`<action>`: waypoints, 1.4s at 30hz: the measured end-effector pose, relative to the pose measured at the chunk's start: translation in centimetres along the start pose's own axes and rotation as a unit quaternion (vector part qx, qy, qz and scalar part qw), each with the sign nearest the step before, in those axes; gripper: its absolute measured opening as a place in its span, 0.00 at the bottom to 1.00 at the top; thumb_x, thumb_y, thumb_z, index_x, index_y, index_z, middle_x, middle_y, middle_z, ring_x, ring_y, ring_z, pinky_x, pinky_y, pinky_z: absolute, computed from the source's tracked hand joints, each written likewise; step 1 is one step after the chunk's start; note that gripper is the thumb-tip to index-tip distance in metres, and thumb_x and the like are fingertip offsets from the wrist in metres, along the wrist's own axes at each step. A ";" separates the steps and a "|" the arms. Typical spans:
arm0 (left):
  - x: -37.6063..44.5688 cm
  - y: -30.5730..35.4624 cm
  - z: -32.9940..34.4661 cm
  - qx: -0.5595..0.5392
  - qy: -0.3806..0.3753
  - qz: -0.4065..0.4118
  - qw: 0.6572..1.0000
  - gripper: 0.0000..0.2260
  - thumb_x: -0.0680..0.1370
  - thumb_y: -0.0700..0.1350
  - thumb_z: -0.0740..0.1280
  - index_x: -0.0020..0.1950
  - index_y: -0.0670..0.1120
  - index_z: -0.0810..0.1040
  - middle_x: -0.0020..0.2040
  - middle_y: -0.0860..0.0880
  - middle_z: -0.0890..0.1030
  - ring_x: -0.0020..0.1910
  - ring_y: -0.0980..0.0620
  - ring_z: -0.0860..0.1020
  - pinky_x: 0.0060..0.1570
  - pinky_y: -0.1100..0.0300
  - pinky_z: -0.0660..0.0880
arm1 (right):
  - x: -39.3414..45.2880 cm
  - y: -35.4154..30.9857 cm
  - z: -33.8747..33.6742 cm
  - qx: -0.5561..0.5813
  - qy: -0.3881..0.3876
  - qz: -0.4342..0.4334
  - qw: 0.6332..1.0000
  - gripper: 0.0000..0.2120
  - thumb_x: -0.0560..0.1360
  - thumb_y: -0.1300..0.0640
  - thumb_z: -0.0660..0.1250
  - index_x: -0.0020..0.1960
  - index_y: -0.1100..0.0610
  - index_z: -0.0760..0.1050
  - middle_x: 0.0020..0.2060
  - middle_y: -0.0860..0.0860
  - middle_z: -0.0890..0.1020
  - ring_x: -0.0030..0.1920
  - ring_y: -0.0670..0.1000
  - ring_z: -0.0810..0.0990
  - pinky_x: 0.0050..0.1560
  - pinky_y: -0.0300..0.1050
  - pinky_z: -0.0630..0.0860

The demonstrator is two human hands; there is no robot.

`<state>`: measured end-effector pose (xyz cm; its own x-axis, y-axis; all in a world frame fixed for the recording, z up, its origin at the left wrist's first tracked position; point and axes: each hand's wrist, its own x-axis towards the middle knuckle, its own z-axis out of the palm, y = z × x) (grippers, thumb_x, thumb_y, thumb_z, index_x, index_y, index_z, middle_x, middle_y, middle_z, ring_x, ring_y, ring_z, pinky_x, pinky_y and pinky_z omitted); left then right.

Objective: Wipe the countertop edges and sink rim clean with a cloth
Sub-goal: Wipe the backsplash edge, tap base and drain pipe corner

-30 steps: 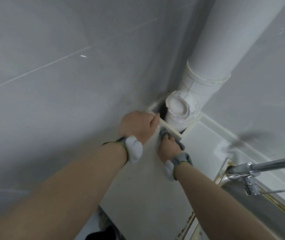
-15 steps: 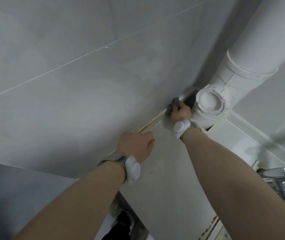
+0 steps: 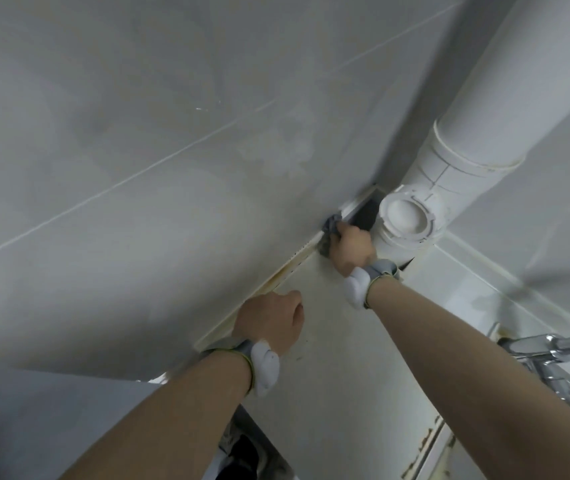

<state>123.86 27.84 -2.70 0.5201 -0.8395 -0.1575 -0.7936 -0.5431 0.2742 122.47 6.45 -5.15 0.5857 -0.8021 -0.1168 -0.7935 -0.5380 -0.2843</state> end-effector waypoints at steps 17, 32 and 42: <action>2.4 -0.9 -1.1 -0.044 -0.013 -0.003 0.999 0.10 0.81 0.53 0.55 0.51 0.51 0.74 0.44 0.50 0.81 0.43 0.46 0.79 0.39 0.55 0.75 | -1.2 -1.1 2.7 0.074 -0.009 -0.016 0.997 0.13 0.80 0.52 0.56 0.52 0.57 0.77 0.46 0.57 0.82 0.46 0.59 0.79 0.39 0.45 0.73; 2.9 1.1 1.2 0.057 -0.098 0.171 0.979 0.13 0.83 0.49 0.52 0.56 0.46 0.73 0.55 0.48 0.76 0.53 0.48 0.76 0.46 0.54 0.71 | -1.8 -0.5 2.9 0.039 -0.038 -0.100 0.994 0.12 0.79 0.52 0.58 0.50 0.54 0.79 0.42 0.56 0.82 0.42 0.58 0.79 0.37 0.44 0.72; 3.5 2.7 7.0 0.027 -0.187 0.188 0.964 0.28 0.73 0.56 0.59 0.69 0.44 0.74 0.69 0.45 0.74 0.68 0.46 0.73 0.66 0.54 0.70 | 2.0 -1.7 2.1 0.042 -0.086 0.039 0.995 0.13 0.80 0.58 0.56 0.62 0.63 0.69 0.53 0.61 0.79 0.52 0.60 0.78 0.42 0.45 0.70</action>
<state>121.36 23.31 -9.19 0.0506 -0.9190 -0.3911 -0.9245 -0.1913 0.3298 125.37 6.32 -6.93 0.5476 -0.7806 -0.3015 -0.8259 -0.4462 -0.3447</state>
